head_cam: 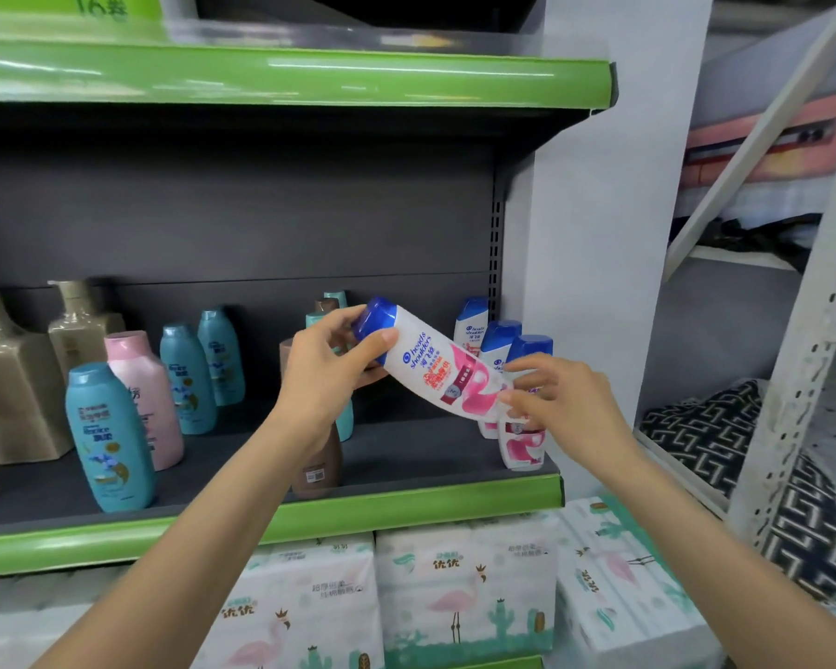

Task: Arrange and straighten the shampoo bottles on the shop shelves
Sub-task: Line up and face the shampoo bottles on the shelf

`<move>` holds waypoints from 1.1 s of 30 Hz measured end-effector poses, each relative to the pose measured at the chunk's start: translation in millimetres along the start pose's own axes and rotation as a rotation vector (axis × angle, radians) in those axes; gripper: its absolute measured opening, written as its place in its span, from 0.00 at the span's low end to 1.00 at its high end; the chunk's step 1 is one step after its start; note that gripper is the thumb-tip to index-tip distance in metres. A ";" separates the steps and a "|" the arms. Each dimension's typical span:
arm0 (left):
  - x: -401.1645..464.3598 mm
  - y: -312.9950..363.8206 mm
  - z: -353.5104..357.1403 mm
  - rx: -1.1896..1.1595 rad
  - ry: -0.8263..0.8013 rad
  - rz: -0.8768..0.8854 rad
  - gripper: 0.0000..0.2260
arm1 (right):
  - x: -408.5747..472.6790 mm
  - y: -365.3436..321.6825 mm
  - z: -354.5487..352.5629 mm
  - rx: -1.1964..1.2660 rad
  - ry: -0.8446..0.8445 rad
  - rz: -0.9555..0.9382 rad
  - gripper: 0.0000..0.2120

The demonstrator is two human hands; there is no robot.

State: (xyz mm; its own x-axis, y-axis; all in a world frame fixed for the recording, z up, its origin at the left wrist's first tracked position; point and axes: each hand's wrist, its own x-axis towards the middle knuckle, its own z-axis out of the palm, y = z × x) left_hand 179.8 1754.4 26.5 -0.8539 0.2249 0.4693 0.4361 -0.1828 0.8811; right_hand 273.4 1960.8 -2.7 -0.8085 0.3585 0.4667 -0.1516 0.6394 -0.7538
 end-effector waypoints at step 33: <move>149.2 -96.4 106.3 0.709 -0.269 0.017 0.20 | 131.5 44.9 -42.8 -0.195 -0.373 -0.065 0.18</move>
State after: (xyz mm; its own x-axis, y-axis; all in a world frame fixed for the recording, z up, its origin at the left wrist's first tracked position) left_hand 40.5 1907.3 17.7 -0.7860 0.4703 0.4012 0.6048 0.4502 0.6569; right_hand 184.6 2065.7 44.7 -0.9566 0.0655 0.2839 -0.1274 0.7823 -0.6097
